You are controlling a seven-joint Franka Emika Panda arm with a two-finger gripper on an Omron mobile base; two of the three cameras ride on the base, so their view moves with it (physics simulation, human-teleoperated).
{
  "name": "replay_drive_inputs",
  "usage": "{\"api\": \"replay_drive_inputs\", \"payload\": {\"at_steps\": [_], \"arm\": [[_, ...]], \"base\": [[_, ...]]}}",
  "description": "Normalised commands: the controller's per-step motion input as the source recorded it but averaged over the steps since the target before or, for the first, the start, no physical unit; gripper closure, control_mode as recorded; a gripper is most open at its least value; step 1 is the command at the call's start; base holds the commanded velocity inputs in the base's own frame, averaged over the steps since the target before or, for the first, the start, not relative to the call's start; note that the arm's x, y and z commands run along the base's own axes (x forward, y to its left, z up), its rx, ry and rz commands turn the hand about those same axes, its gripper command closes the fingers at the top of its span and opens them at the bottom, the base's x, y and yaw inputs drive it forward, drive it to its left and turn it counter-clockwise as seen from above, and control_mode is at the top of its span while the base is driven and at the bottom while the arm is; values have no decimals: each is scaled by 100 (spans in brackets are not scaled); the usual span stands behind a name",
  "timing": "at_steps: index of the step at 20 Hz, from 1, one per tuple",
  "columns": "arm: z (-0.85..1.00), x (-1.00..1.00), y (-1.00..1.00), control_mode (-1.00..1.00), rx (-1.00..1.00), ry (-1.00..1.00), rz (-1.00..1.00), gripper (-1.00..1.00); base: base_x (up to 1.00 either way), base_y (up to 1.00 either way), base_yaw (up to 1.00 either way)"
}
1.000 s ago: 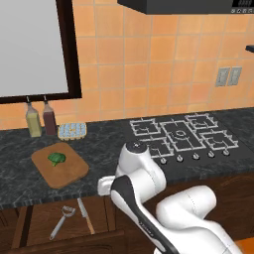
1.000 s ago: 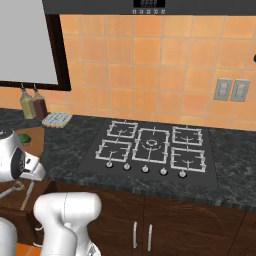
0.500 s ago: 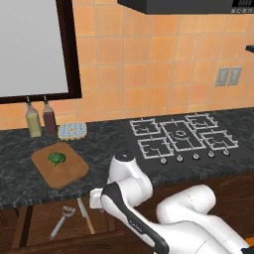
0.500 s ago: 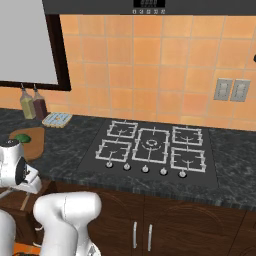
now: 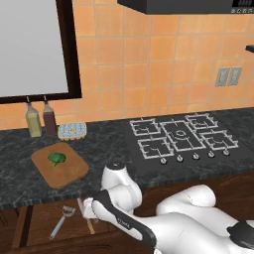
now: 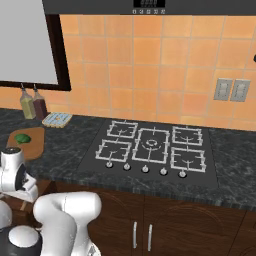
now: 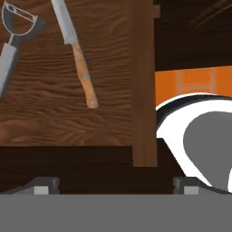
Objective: Place the appropriate cutting tool for cutting the broccoli skin on the cutting board.
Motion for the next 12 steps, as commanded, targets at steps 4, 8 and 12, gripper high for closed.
{"api": "replay_drive_inputs", "payload": {"at_steps": [4, 8, 12], "arm": [[-30, 0, 24, -100, -9, 10, 0, -100], [-28, 3, 27, -100, -8, 10, 0, -100], [-34, -10, 23, -100, -3, 10, 0, -100]], "base": [[0, 0, 0], [0, 0, 0], [0, 0, 0]]}}
